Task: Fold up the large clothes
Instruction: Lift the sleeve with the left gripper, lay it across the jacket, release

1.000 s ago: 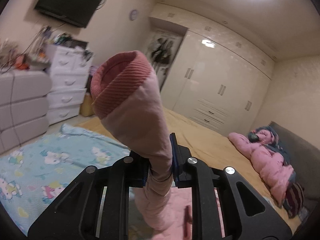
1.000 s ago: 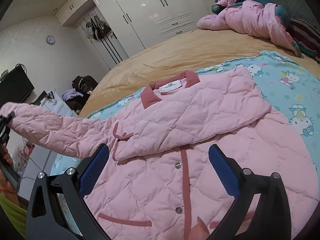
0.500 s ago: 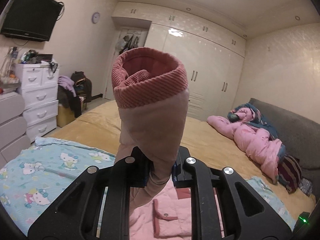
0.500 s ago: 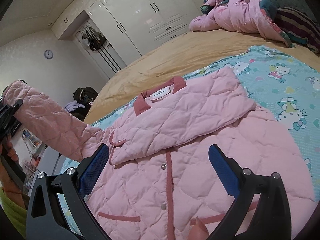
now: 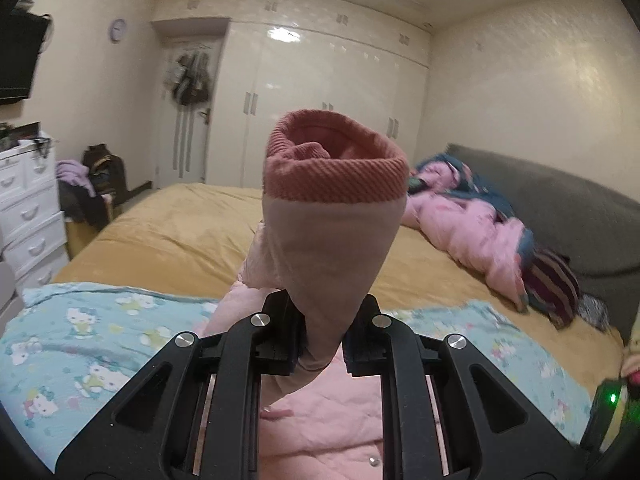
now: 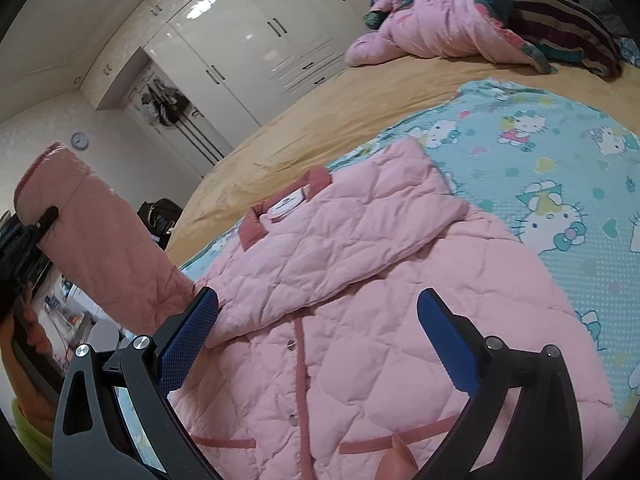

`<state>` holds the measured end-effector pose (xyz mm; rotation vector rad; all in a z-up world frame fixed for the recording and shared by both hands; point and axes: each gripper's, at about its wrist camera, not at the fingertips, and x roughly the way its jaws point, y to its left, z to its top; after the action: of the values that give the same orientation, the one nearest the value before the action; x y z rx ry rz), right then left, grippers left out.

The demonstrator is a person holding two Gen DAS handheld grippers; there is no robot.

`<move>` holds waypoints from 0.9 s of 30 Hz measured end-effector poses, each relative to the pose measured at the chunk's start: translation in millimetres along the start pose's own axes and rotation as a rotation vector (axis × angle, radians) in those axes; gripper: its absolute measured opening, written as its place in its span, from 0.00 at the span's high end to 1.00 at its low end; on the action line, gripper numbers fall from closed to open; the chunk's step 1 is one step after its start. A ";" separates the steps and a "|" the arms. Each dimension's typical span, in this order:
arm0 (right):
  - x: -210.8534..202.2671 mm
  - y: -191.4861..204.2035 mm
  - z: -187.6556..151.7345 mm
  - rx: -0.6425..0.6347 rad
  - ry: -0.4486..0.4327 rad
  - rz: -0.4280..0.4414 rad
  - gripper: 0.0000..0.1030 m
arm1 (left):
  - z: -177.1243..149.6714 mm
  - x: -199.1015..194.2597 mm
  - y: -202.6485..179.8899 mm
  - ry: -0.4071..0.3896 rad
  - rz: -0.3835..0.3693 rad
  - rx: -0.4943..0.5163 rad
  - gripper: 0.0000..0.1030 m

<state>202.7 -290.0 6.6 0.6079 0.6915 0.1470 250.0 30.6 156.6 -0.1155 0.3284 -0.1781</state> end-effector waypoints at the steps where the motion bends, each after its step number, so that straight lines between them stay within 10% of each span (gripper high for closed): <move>1: -0.7 -3.2 0.8 0.006 -0.001 -0.005 0.04 | -6.7 5.2 -6.3 0.015 -0.009 0.014 0.92; 23: -7.7 -58.8 3.4 0.106 -0.026 -0.153 0.04 | -199.6 86.3 -115.7 0.413 -0.158 0.377 0.87; 27: 4.8 -57.1 0.3 0.111 0.017 -0.119 0.04 | -224.4 84.7 -125.4 0.470 -0.172 0.479 0.65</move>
<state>202.7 -335.3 -28.4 0.6703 0.7541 0.0031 235.3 -127.1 -62.9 0.3801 0.7348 -0.4511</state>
